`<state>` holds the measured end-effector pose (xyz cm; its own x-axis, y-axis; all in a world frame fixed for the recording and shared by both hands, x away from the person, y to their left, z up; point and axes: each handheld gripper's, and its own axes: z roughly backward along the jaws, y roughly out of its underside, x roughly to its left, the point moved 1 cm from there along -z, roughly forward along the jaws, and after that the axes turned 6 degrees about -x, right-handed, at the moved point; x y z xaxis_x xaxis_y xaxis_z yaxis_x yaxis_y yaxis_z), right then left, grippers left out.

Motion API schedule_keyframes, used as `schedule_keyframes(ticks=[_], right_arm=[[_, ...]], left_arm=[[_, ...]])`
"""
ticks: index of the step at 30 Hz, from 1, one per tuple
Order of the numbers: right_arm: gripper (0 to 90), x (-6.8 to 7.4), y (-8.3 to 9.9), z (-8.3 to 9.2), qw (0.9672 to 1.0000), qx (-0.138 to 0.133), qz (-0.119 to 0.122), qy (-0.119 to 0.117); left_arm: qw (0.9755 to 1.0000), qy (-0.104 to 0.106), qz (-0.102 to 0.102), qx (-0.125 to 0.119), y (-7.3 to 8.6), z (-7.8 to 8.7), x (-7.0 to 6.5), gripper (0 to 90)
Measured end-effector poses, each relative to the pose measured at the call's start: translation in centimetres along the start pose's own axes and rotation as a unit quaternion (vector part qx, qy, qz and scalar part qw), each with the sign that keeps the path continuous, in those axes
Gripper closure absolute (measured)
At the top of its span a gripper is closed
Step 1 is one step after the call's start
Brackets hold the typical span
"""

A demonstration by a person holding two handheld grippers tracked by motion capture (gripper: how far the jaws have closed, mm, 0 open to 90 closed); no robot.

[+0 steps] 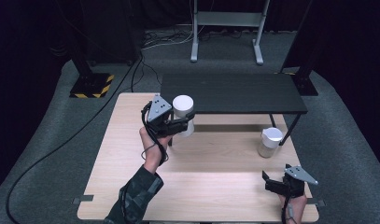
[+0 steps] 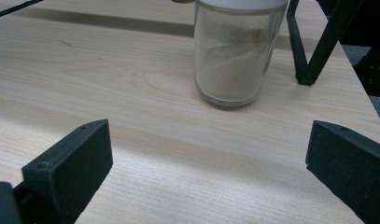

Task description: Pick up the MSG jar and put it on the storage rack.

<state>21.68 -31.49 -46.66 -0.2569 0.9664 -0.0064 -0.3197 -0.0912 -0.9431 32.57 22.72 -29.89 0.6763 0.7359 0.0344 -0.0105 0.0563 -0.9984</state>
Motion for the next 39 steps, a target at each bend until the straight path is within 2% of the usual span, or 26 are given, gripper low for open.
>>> schedule_keyframes(ticks=[17,22,39], right_arm=[[0.0,0.0,0.0,0.0,1.0000,0.000,0.001,0.000],[0.0,0.0,0.0,0.0,1.0000,0.000,0.001,0.000],[0.0,-0.1,0.0,0.0,1.0000,-0.001,-0.001,-0.002]], left_arm=[[0.9998,0.019,-0.004,-0.006,-1.4,-0.9,-0.2,34.1],[0.9995,0.029,0.004,-0.011,-1.6,-1.2,-0.1,34.0],[0.9991,0.038,-0.009,-0.019,-3.1,-2.5,-0.6,34.0]])
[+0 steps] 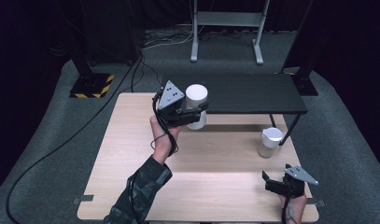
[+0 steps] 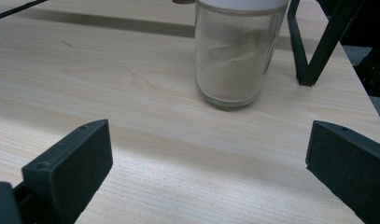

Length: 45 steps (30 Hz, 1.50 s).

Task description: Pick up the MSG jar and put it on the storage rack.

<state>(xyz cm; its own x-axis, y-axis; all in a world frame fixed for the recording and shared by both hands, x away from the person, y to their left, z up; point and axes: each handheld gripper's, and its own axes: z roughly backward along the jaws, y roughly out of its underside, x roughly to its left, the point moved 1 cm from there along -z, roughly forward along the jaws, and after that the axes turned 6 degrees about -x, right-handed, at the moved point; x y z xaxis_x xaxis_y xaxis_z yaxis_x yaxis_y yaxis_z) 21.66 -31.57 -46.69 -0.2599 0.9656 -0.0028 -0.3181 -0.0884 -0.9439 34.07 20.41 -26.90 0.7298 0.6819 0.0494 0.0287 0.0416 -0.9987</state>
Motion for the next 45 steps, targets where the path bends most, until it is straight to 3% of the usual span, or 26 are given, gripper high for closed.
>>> schedule_keyframes(ticks=[24,45], right_arm=[[0.0,-0.2,0.0,0.0,1.0000,0.000,-0.004,-0.004],[0.0,-0.3,0.0,0.1,1.0000,-0.001,-0.005,-0.005]], left_arm=[[1.0000,-0.008,0.003,0.006,-1.6,-3.6,0.7,34.0],[0.9984,-0.044,0.018,0.029,-1.7,-6.2,1.9,34.0]])
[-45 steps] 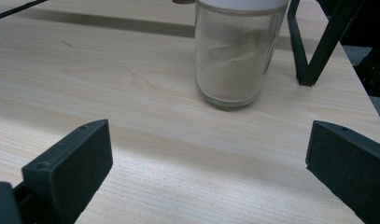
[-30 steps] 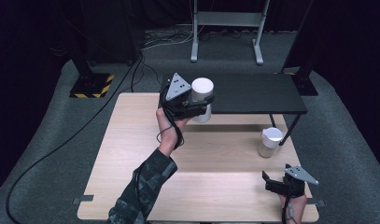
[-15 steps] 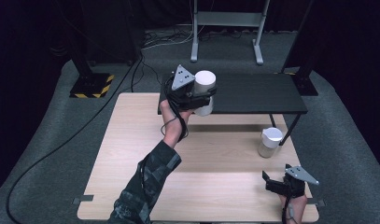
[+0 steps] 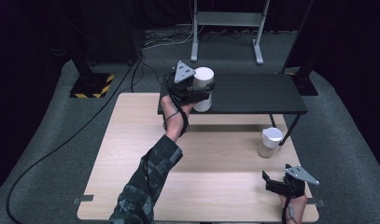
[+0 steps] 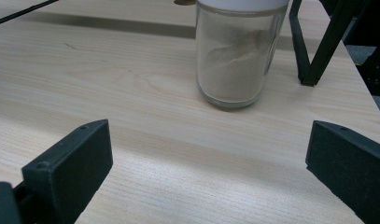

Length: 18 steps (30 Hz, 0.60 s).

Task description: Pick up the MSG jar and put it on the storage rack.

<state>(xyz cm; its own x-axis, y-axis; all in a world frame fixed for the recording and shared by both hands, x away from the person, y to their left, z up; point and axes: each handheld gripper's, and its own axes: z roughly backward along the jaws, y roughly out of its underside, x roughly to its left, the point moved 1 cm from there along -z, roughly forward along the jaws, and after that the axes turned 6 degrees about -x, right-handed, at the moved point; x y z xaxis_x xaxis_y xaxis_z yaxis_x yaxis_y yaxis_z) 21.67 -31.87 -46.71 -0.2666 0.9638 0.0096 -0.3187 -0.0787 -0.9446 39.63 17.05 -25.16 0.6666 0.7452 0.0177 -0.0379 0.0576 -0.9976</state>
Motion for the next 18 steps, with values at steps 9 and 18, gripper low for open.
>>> schedule_keyframes(ticks=[9,18], right_arm=[[0.0,0.04,0.03,0.02,1.0000,-0.001,0.000,0.001],[0.0,0.07,0.01,0.00,1.0000,0.000,0.001,0.002]], left_arm=[[1.0000,-0.005,0.004,-0.007,0.65,-0.15,0.08,33.9],[0.9999,-0.010,0.005,-0.013,0.94,-0.10,-0.03,33.8]])
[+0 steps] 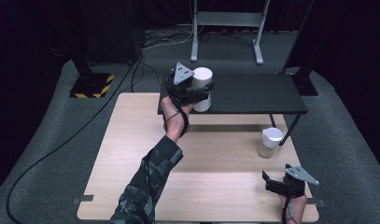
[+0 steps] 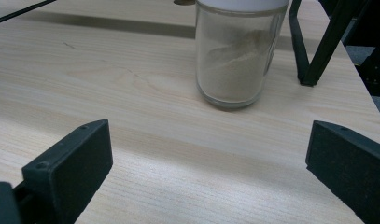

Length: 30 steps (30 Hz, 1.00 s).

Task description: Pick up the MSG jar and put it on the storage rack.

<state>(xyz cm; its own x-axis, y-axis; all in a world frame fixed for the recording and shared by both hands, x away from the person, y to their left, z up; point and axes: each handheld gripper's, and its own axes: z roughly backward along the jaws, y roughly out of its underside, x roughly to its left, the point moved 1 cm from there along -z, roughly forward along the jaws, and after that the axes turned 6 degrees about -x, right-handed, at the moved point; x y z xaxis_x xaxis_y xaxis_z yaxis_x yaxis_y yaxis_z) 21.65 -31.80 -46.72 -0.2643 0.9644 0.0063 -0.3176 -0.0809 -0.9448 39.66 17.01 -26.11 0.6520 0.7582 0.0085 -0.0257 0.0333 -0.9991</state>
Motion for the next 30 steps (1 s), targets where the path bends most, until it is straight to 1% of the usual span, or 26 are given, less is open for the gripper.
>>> schedule_keyframes(ticks=[6,9,10,12,13,14,15,17,18,20,21,22,25,27,29,30], right_arm=[[0.0,0.0,0.0,0.0,1.0000,0.000,0.001,0.001],[0.0,0.1,0.0,0.0,1.0000,0.000,0.001,0.001],[0.0,0.1,0.0,0.0,1.0000,0.000,0.001,0.001],[0.0,0.1,0.0,0.0,1.0000,0.000,0.001,0.001],[0.0,0.1,0.0,0.0,1.0000,0.000,0.001,0.001],[0.0,0.0,0.0,0.0,1.0000,0.000,0.001,0.000],[0.0,0.0,0.0,0.0,1.0000,0.000,0.001,0.000],[0.0,0.0,0.0,0.0,1.0000,0.000,0.001,0.001],[0.0,0.0,0.0,0.0,1.0000,0.000,0.001,0.001],[0.0,0.1,0.0,0.0,1.0000,0.001,0.001,0.001],[0.0,0.1,0.0,0.0,1.0000,0.001,0.001,0.002],[0.0,0.1,0.0,0.0,1.0000,0.001,0.002,0.002],[0.0,0.1,0.0,0.0,1.0000,0.001,0.001,0.003],[0.0,0.1,0.0,0.0,1.0000,0.001,0.001,0.003],[0.0,0.1,0.0,0.0,1.0000,0.001,0.001,0.002],[0.0,0.1,0.0,0.0,1.0000,0.001,0.000,0.002]], left_arm=[[1.0000,-0.001,0.005,0.003,-0.1,0.0,0.0,33.4],[1.0000,-0.006,0.005,0.003,-0.2,0.0,-0.2,31.8],[0.9999,-0.009,0.013,0.005,-0.3,0.1,-0.2,28.7],[0.9996,-0.007,0.021,0.015,-0.5,0.0,0.0,22.8],[0.9995,-0.012,0.020,0.019,-0.7,0.1,-0.2,20.5],[0.9994,-0.012,0.018,0.028,-0.9,0.1,-0.2,17.8],[0.9993,-0.013,0.018,0.029,-1.0,0.2,-0.2,15.6],[0.9991,-0.016,0.011,0.037,-1.4,0.6,-0.4,11.5],[0.9987,-0.017,0.008,0.047,-1.7,0.7,-0.5,8.3],[0.9978,-0.021,-0.003,0.063,-2.2,0.9,-0.9,1.5],[0.9971,-0.023,-0.009,0.072,-2.4,1.1,-1.0,0.2],[0.9963,-0.025,-0.015,0.080,-2.6,1.3,-1.2,0.1],[0.9954,-0.027,-0.026,0.088,-2.6,2.2,-1.3,0.1],[0.9937,-0.022,-0.036,0.104,-2.9,3.0,-1.4,0.1],[0.9911,-0.020,-0.048,0.123,-2.9,3.6,-1.6,0.1],[0.9903,-0.015,-0.052,0.128,-2.7,4.1,-1.6,0.1]])
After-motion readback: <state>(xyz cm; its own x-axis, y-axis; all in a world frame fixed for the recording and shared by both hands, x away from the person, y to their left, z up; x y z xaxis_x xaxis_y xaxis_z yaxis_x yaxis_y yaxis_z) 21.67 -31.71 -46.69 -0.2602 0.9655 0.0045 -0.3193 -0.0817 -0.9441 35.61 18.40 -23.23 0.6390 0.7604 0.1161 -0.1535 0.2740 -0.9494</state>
